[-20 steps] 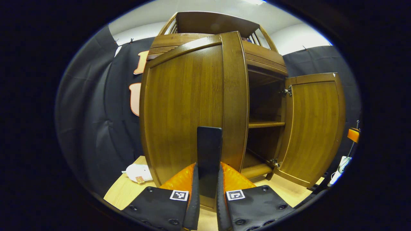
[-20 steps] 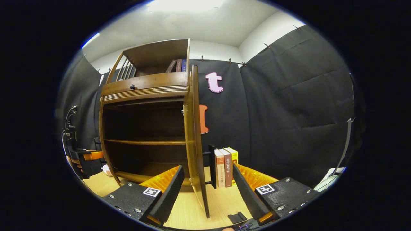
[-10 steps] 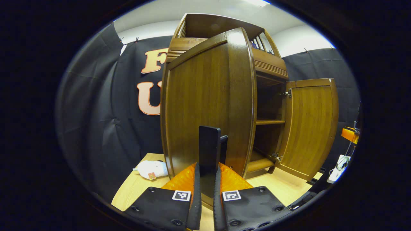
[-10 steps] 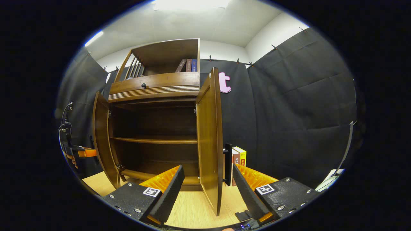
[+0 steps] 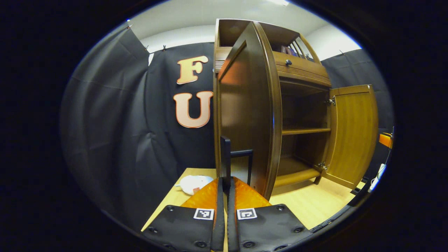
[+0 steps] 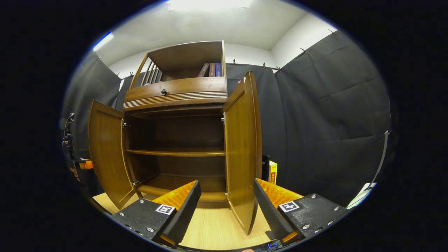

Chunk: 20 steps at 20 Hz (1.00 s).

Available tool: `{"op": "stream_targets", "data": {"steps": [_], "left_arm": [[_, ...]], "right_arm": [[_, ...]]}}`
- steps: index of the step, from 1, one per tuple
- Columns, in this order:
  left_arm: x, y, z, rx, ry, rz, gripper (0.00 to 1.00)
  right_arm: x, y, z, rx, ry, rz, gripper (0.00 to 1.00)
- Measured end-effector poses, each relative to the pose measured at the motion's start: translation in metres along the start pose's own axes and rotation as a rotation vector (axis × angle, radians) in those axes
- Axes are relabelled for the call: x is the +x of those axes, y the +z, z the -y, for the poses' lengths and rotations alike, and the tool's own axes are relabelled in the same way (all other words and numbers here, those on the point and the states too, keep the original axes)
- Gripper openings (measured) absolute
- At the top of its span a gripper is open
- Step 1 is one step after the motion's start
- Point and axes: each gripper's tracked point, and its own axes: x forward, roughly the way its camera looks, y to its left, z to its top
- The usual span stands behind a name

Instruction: Open the right door of the double-door shoe cabinet with the right hand, and open the left door with the left hand.

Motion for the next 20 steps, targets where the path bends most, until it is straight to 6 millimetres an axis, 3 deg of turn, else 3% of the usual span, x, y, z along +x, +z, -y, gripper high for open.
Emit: {"op": "stream_targets", "data": {"steps": [6,10,14,20], "left_arm": [[-0.006,-0.007,-0.017,-0.002,-0.027,-0.009,0.1],[-0.011,-0.006,-0.048,-0.033,0.018,-0.004,0.1],[-0.027,-0.006,-0.069,-0.045,0.054,-0.003,0.1],[-0.063,0.009,-0.074,-0.074,0.07,0.04,0.07]], "right_arm": [[0.008,-0.001,-0.032,0.004,0.041,-0.002,0.92],[0.01,-0.001,-0.044,-0.005,0.05,0.004,0.92],[0.014,-0.002,-0.054,-0.007,0.067,-0.001,0.92],[0.019,0.002,-0.063,-0.016,0.094,-0.002,0.92]]}}
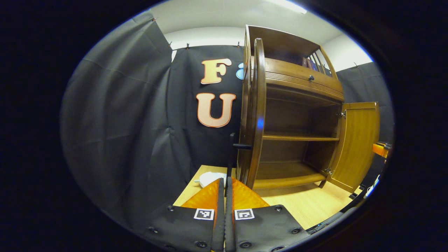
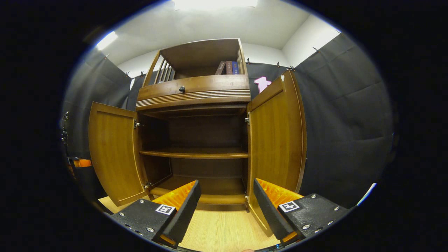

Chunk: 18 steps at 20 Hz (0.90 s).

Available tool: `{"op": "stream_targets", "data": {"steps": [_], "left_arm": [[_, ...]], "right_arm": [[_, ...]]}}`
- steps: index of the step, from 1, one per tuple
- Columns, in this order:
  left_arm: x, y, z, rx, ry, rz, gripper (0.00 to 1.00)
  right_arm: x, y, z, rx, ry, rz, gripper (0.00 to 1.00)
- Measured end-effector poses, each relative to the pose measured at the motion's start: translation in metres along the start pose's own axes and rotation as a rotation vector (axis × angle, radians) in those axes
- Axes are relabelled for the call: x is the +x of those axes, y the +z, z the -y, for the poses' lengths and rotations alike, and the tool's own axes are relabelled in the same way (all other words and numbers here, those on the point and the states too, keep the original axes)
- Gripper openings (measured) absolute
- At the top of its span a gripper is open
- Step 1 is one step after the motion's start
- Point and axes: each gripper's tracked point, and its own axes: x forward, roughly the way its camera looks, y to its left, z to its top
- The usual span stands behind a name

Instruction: Open the right door of the double-door shoe cabinet with the right hand, and open the left door with the left hand.

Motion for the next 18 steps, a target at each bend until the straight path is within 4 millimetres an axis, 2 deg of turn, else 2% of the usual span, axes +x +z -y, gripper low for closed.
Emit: {"op": "stream_targets", "data": {"steps": [3,6,13,14,17,18], "left_arm": [[-0.011,0.016,0.011,0.026,0.014,0.019,0.07],[-0.018,0.037,0.033,0.052,0.019,0.056,0.07],[-0.007,0.064,0.076,-0.03,0.015,0.035,0.08],[-0.006,0.07,0.079,-0.02,0.024,0.039,0.09],[-0.001,0.082,0.099,-0.034,0.008,0.046,0.24],[0.002,0.085,0.104,-0.04,0.009,0.047,0.25]], "right_arm": [[-0.003,0.004,0.006,-0.002,-0.002,-0.001,0.92],[-0.005,0.012,0.009,0.002,0.004,-0.004,0.92],[-0.006,0.034,0.013,0.002,0.037,0.008,0.92],[-0.006,0.037,0.015,0.001,0.04,0.01,0.92],[-0.004,0.042,0.023,0.004,0.047,0.011,0.92],[-0.003,0.043,0.027,0.008,0.047,0.009,0.92]]}}
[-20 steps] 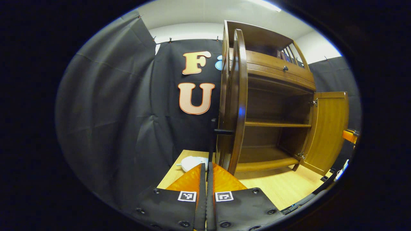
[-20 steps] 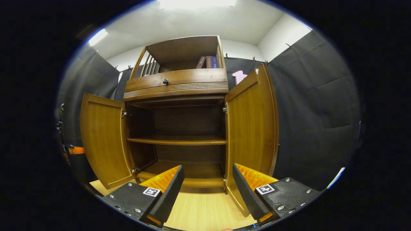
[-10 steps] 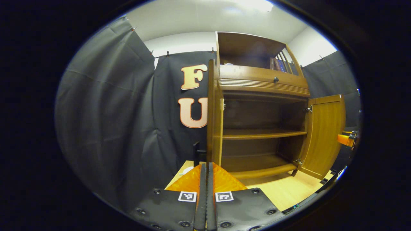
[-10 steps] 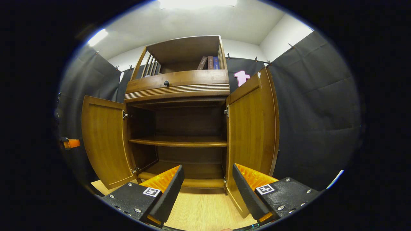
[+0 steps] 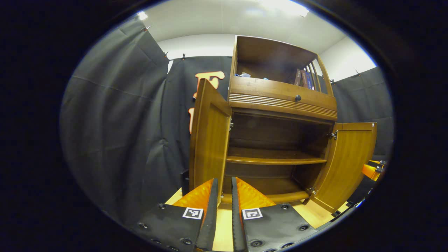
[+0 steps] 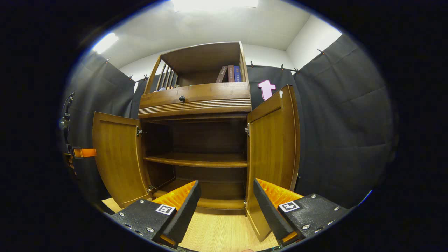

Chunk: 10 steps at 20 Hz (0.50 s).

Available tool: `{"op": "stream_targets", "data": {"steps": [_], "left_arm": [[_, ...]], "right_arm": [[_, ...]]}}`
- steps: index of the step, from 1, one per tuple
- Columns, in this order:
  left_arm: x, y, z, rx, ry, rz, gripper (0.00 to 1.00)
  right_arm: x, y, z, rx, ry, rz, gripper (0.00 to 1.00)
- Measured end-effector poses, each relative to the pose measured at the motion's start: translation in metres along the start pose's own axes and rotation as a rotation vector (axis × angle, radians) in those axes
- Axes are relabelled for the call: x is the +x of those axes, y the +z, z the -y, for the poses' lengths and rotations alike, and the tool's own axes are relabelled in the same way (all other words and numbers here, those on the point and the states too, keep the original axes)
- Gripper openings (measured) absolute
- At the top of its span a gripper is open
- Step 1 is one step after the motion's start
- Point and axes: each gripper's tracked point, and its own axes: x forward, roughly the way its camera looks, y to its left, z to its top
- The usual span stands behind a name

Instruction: Open the right door of the double-door shoe cabinet with the right hand, and open the left door with the left hand.

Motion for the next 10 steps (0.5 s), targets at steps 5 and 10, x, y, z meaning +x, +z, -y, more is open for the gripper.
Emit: {"op": "stream_targets", "data": {"steps": [5,10], "left_arm": [[0.013,0.014,0.015,0.049,0.029,0.024,0.36],[0.015,0.035,0.035,0.086,0.038,0.092,0.58]], "right_arm": [[0.001,0.012,0.017,-0.008,-0.013,0.007,0.92],[0.001,0.03,0.031,-0.023,-0.032,0.029,0.92]]}}
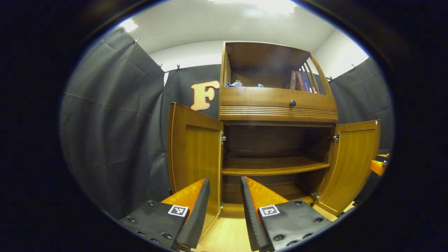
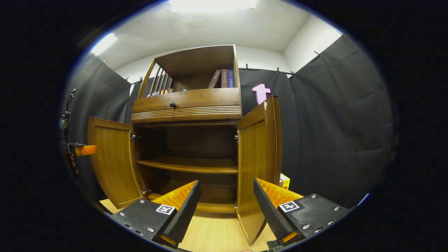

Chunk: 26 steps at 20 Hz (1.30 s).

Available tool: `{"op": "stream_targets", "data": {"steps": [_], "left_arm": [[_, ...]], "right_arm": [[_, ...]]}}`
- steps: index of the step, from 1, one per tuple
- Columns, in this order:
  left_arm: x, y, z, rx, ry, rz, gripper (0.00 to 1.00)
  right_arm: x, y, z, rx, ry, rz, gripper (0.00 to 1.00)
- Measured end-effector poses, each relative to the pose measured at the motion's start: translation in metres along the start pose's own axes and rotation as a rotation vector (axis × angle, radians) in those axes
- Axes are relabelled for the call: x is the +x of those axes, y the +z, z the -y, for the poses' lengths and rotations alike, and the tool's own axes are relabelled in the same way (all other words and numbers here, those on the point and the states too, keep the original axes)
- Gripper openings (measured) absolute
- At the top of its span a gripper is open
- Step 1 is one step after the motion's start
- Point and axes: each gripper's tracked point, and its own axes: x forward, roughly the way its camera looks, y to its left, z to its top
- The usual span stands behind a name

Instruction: Open the right door of the double-door shoe cabinet with the right hand, and open the left door with the left hand.

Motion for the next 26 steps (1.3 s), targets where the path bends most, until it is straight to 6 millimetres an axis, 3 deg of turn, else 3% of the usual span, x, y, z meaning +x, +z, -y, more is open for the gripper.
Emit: {"op": "stream_targets", "data": {"steps": [2,5,8,10,11,12,25,26], "left_arm": [[0.004,0.004,0.006,-0.011,-0.012,0.012,0.64],[0.008,0.001,0.017,-0.025,-0.036,-0.004,0.91],[0.011,-0.009,0.023,-0.038,-0.055,-0.04,1.0],[0.014,-0.013,0.02,-0.025,-0.051,-0.045,1.0],[0.015,-0.014,0.021,-0.017,-0.052,-0.044,0.98],[0.017,-0.015,0.021,-0.019,-0.052,-0.044,0.97],[0.03,-0.018,-0.003,0.021,0.011,-0.036,0.99],[0.03,-0.015,-0.005,0.019,0.018,-0.029,0.95]], "right_arm": [[-0.001,0.006,0.0,-0.001,0.007,0.004,0.92],[0.002,0.012,-0.002,-0.009,0.018,0.013,0.99],[0.004,0.013,-0.006,-0.017,0.034,0.014,0.92],[0.007,0.011,-0.011,-0.018,0.046,0.003,0.99],[0.01,0.013,-0.013,-0.02,0.051,0.001,0.86],[0.011,0.013,-0.014,-0.023,0.053,0.004,0.92],[0.043,0.007,-0.036,-0.029,0.095,0.003,0.92],[0.043,0.007,-0.037,-0.03,0.097,0.001,0.92]]}}
